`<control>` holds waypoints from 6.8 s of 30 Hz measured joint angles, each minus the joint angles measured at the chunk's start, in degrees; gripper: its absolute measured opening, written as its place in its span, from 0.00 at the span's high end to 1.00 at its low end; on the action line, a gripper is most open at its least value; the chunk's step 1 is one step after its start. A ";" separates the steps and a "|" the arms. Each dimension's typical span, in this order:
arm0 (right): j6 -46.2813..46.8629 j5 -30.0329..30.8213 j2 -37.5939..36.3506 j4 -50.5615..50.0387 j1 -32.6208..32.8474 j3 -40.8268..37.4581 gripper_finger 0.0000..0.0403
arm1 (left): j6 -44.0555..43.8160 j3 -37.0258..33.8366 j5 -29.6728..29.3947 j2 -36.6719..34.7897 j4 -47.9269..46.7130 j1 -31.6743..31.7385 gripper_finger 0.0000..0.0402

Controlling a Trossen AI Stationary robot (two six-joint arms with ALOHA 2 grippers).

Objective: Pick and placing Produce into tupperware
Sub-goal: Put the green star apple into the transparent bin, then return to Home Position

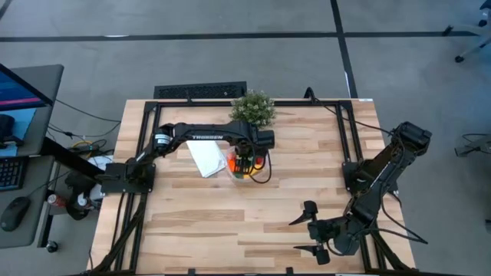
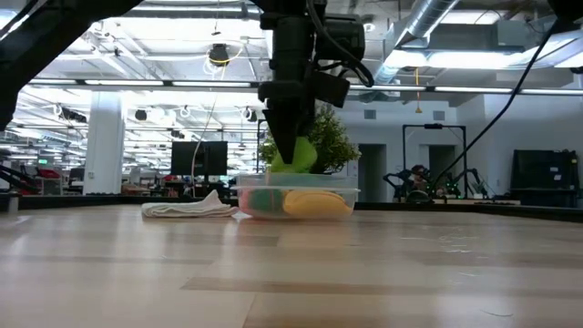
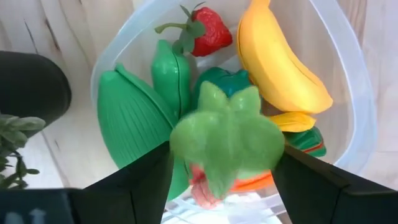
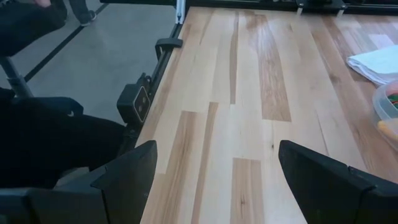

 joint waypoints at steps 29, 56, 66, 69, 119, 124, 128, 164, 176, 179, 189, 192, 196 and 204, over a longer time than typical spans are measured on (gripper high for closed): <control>-0.44 0.00 0.00 0.11 -0.13 0.00 0.18 | -1.53 15.62 1.99 -2.19 -16.68 -6.36 0.31; -12.12 21.38 -0.02 0.65 -0.53 0.00 0.18 | -0.42 -24.42 -3.46 -54.70 31.33 -10.37 0.31; -22.68 27.69 -0.71 7.59 -1.15 0.02 0.18 | -2.17 -58.61 -2.39 -79.11 55.27 -10.45 0.31; -25.42 27.43 -1.65 8.17 -2.32 0.00 0.18 | -3.02 -66.68 -1.52 -85.08 60.21 -10.94 0.31; -34.45 -54.99 -53.82 24.66 -61.88 -41.54 0.18 | -6.49 -99.27 4.18 -123.28 61.39 -11.75 0.31; -34.14 -49.40 -61.53 27.29 -61.04 -47.48 0.18 | -6.92 -99.10 4.37 -127.43 59.57 -11.76 0.31; -34.50 -49.51 -67.49 22.76 -60.78 -47.47 0.18 | -6.39 -99.04 4.55 -127.21 58.93 -11.77 0.31; -37.13 -35.92 -82.09 7.56 -51.94 -47.52 0.18 | -2.74 -99.51 4.92 -127.27 54.17 -11.77 0.31; -37.10 -34.23 -82.09 7.34 -49.77 -47.54 0.18 | -0.81 -112.49 -2.73 -127.27 76.01 -11.42 0.31; -37.16 -34.25 -82.09 7.34 -49.37 -47.54 0.18 | -0.01 -112.87 0.70 -127.29 78.01 -10.58 0.31; -37.13 -34.25 -82.09 7.32 -49.11 -47.54 0.18 | 0.17 -112.87 9.27 -127.29 78.61 -5.39 0.31; -37.12 -34.25 -82.09 6.53 -49.28 -47.54 0.18 | 0.13 -112.88 10.59 -127.29 76.18 -5.12 0.31; -36.33 -33.24 -82.09 5.90 -49.37 -47.54 0.18 | -0.36 -114.00 10.69 -127.29 75.20 -5.13 0.31; -35.40 -32.72 -82.09 5.79 -49.40 -47.56 0.18 | -1.51 -115.03 11.92 -127.38 76.63 -5.13 0.31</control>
